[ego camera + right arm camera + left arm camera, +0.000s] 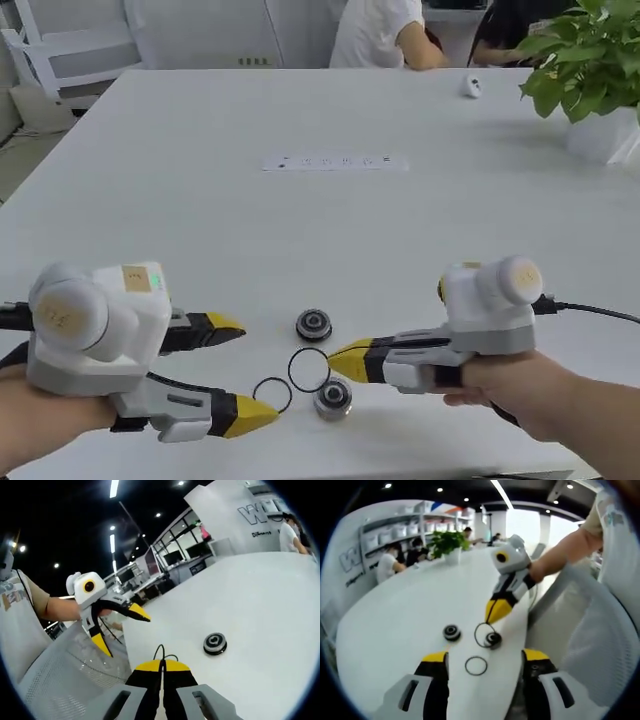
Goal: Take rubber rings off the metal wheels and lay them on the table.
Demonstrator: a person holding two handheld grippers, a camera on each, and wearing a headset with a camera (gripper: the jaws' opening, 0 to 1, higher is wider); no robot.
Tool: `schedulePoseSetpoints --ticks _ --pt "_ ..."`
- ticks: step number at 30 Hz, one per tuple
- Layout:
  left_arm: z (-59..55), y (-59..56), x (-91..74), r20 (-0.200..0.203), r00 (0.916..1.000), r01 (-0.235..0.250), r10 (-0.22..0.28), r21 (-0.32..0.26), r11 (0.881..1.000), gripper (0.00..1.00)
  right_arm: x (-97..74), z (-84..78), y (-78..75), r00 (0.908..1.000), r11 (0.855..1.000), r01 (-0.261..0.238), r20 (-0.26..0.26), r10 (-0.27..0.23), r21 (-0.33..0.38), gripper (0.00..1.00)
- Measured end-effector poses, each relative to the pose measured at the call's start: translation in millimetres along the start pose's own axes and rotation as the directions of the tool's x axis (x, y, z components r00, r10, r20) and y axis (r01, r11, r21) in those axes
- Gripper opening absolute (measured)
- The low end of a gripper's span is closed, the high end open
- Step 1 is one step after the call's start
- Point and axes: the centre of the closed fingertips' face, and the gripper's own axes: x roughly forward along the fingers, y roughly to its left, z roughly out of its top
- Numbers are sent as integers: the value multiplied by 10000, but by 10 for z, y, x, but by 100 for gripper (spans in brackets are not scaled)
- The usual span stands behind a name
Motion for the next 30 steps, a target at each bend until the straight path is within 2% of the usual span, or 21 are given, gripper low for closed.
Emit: schedulePoseSetpoints --ticks 15,23,30 --pt "-127 87 -216 -94 9987 -497 494 -342 9982 62 264 10 -2 9976 9989 -315 -619 294 -335 0" --pt "-183 118 -280 -163 9979 -630 624 -364 9974 63 418 -63 40 9926 9976 -559 -1100 511 -412 0" --pt "-231 129 -300 -234 9976 -665 655 -460 9967 64 502 -169 -5 9858 9978 -515 -1621 439 -428 0"
